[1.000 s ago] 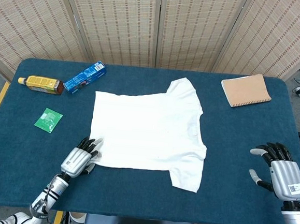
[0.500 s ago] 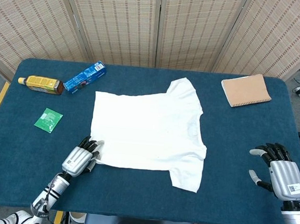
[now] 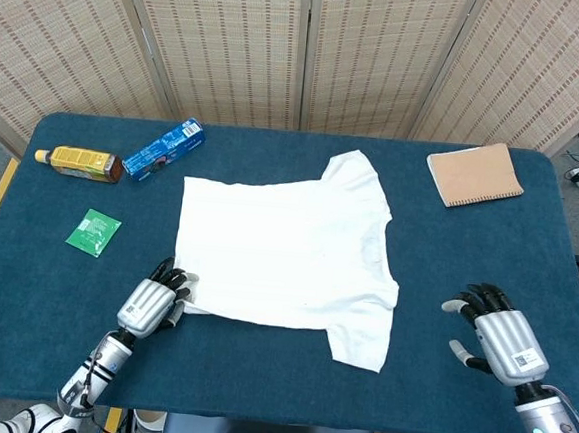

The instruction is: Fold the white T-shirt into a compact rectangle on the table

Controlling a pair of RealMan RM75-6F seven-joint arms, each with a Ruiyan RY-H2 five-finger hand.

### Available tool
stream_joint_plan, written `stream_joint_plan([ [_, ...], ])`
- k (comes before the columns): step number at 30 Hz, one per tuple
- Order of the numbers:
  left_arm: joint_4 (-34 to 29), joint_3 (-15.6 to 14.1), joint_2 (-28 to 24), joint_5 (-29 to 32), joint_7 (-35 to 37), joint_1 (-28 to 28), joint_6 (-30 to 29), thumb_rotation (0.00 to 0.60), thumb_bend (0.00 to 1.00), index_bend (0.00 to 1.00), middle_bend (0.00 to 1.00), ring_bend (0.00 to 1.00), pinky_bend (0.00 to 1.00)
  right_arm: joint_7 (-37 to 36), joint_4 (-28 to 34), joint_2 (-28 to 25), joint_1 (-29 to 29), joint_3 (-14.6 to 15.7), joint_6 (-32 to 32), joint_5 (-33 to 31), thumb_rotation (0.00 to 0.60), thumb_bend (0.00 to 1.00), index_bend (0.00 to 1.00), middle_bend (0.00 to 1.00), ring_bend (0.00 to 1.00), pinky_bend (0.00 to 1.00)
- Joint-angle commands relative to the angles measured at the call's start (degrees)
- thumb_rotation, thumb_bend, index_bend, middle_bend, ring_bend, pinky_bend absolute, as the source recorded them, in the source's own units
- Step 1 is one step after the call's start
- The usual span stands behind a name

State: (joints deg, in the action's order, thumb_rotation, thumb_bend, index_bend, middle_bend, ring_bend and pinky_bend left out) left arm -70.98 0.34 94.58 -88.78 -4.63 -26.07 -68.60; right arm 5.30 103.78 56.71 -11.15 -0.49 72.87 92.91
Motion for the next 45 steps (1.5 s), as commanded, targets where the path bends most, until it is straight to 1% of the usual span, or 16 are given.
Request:
stream_joint_plan([
  [1,-0.5,-0.3,-0.4,-0.2,-0.1,0.3,-0.4,0.6,0.59,0.72,0.25,0.19,0.0,2.8,-3.1,2.1,-2.9,1.1,-3.6,3.0,0.6,0.22,0.33,0.3,0.14,0.12],
  [4,-0.9,-0.5,-0.6,-0.4,-0.1,0.5,-0.7,0.6,0.59,0.72,0.25,0.19,0.0,5.3,-6.6,5.1,-5.0,1.1,-6.0,4.6,0.6,0.17,0.33,0.3,0.14,0.12],
  [11,-1.4,-0.9,-0.9,-0.5,0.2,1.0,-1.3,0.6,0.59,0.72,0.25,0.19,0.0,5.0,-16.6,12.6,-9.6,0.2,-9.1,6.2,0.6,0.15,0.34,0.3,0.15,0.12],
  [13,-1.5,-1.0,-1.0,-0.5,0.2,1.2,-1.6,0.6,0.59,0.72,0.25,0.19,0.0,4.5,-19.9,14.6,-10.6,0.2,-8.9,7.3,0.6,0.13,0.35,0.3,0.14,0.12],
  [16,-1.5,-0.9,-1.0,-0.4,0.6,1.4,-1.9,0.6,0.59,0.72,0.25,0.19,0.0,4.9,-26.4,18.1,-12.1,0.6,-7.7,10.1,0.6,0.11,0.36,0.3,0.14,0.12],
  [17,-1.6,-0.9,-1.0,-0.4,0.7,1.5,-1.9,0.6,0.59,0.72,0.25,0.19,0.0,4.1,-28.4,19.6,-12.5,0.8,-7.1,10.7,0.6,0.1,0.36,0.3,0.14,0.12],
  [20,-1.9,-1.0,-1.3,-0.4,0.6,1.5,-1.9,0.6,0.59,0.72,0.25,0.19,0.0,1.2,-32.3,22.5,-13.3,1.6,-6.9,11.2,0.6,0.09,0.36,0.3,0.15,0.12],
  [24,-2.3,-0.9,-1.6,-0.3,0.5,1.6,-2.0,0.6,0.59,0.72,0.25,0.19,0.0,-0.7,-37.2,25.7,-14.2,2.3,-5.2,12.3,0.6,0.09,0.38,0.3,0.15,0.12],
  [32,-3.5,-1.0,-2.1,0.2,0.5,1.8,-1.6,0.6,0.59,0.71,0.25,0.19,0.0,-3.2,-43.0,29.3,-15.3,4.1,-3.3,13.6,0.6,0.08,0.39,0.3,0.14,0.12],
  [45,-4.1,-1.1,-2.3,0.5,1.2,2.0,-1.1,0.6,0.59,0.71,0.25,0.19,0.0,-4.4,-47.1,31.1,-16.2,6.5,-2.7,13.6,0.6,0.08,0.39,0.3,0.14,0.12],
])
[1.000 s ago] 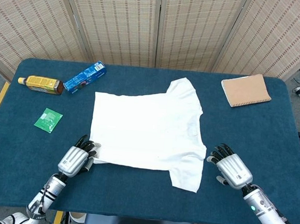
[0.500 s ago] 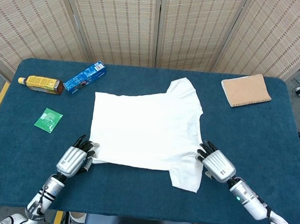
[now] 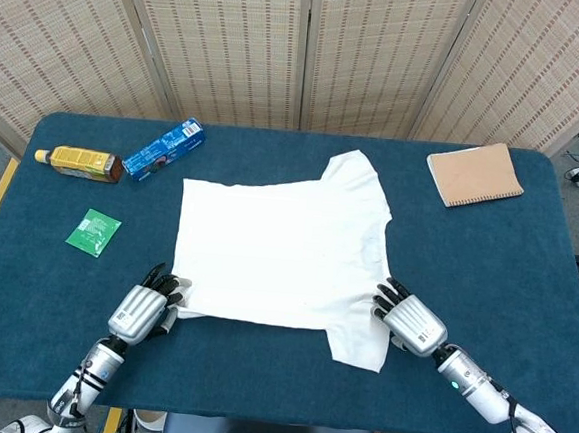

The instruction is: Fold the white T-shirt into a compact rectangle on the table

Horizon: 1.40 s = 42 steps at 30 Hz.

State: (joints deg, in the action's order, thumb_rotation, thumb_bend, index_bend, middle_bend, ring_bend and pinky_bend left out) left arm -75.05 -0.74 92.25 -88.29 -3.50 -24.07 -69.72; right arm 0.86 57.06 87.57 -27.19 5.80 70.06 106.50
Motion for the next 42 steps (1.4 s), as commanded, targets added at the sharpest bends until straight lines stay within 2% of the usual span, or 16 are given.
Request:
stream_joint_plan([
  [1,0.0,0.0,0.0,0.0,0.1,0.0,0.0,0.6,0.59,0.71,0.25,0.19,0.0,0.0,-0.6,0.3,-0.2,0.3,0.1,-0.1,0.6,0.08,0.39,0.3,0.15,0.12],
  [9,0.2,0.3,0.1,0.2,0.3,0.0,0.0,0.6,0.59,0.71,0.25,0.19,0.0,-1.0,-2.8,1.8,-1.1,0.6,0.3,-0.6,0.6,0.08,0.39,0.3,0.15,0.12],
  [26,1.5,0.3,0.5,0.1,1.6,0.0,0.1,0.6,0.59,0.71,0.25,0.19,0.0,-3.4,-5.2,3.6,-2.2,2.0,3.4,0.2,0.6,0.29,0.4,0.31,0.15,0.12],
  [38,2.9,0.6,0.5,0.5,3.5,0.2,0.0,0.6,0.59,0.71,0.26,0.19,0.0,-5.9,-5.6,3.9,-1.7,3.1,5.6,0.3,0.6,0.42,0.68,0.45,0.21,0.13],
  [42,2.9,0.6,0.1,0.6,4.1,0.3,-0.1,0.6,0.59,0.72,0.36,0.26,0.0,-5.8,-4.2,3.3,-1.7,3.1,6.6,0.5,0.6,0.46,0.73,0.49,0.25,0.14],
])
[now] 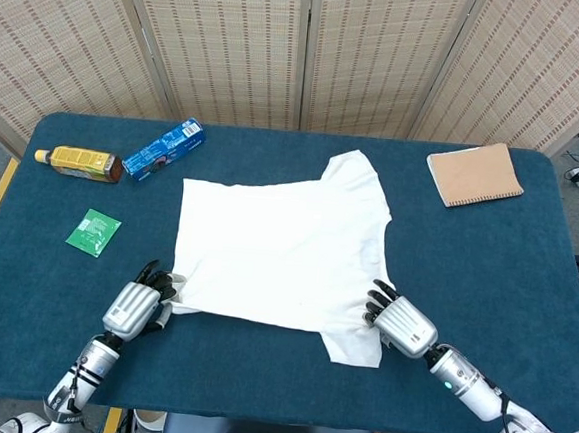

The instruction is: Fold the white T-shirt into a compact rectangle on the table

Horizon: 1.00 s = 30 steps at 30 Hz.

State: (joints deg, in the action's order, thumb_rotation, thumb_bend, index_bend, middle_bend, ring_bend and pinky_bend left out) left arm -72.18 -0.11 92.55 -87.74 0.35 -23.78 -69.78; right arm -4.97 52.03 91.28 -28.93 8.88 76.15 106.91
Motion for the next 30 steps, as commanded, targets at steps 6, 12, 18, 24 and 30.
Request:
stream_joint_plan([
  [6,-1.0,0.1,-1.2,-0.7,2.7,0.2,-1.1,0.6,0.59,0.72,0.43,0.3,0.0,0.5,6.3,-1.9,-0.4,0.3,1.1,0.6,0.6,0.47,0.76,0.52,0.27,0.15],
  [12,-3.6,-0.5,-4.4,-1.9,6.7,0.5,-2.2,0.6,0.59,0.72,0.44,0.32,0.0,-0.2,14.3,-4.7,-1.0,0.5,0.9,0.8,0.6,0.48,0.78,0.53,0.28,0.15],
  [18,-5.4,-1.6,-7.1,-3.8,9.0,0.8,-3.3,0.6,0.59,0.72,0.45,0.33,0.0,-0.6,19.3,-7.1,-1.3,0.9,0.8,1.2,0.6,0.48,0.78,0.53,0.28,0.15],
  [24,-10.0,-4.8,-12.8,-8.4,10.0,1.9,-6.2,0.6,0.59,0.72,0.46,0.33,0.0,-1.5,28.3,-12.4,-1.6,2.2,2.0,3.1,0.6,0.48,0.79,0.53,0.28,0.15],
  [30,-13.8,-7.1,-16.5,-10.2,10.2,3.9,-8.5,0.6,0.59,0.72,0.47,0.34,0.0,-4.6,34.6,-16.5,-1.3,4.1,2.1,4.2,0.6,0.48,0.79,0.54,0.28,0.16],
])
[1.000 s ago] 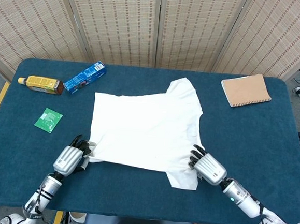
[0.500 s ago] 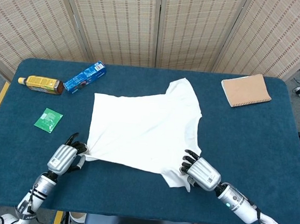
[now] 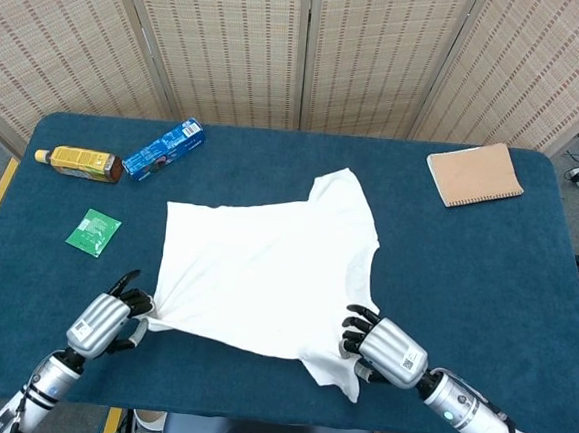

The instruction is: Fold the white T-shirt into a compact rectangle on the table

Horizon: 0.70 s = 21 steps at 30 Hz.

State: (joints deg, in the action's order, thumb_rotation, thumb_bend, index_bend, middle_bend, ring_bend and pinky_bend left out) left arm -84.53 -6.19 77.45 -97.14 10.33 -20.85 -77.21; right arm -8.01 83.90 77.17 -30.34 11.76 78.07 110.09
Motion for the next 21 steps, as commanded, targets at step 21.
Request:
stream_joint_plan([
  [21,-9.5,-8.0,-8.7,-7.0,-0.7,9.1,-9.0,0.6,0.59,0.72,0.47,0.35,0.0,-7.5,13.4,-12.4,4.3,8.8,3.8,7.3,0.6,0.51,0.81,0.56,0.3,0.18],
])
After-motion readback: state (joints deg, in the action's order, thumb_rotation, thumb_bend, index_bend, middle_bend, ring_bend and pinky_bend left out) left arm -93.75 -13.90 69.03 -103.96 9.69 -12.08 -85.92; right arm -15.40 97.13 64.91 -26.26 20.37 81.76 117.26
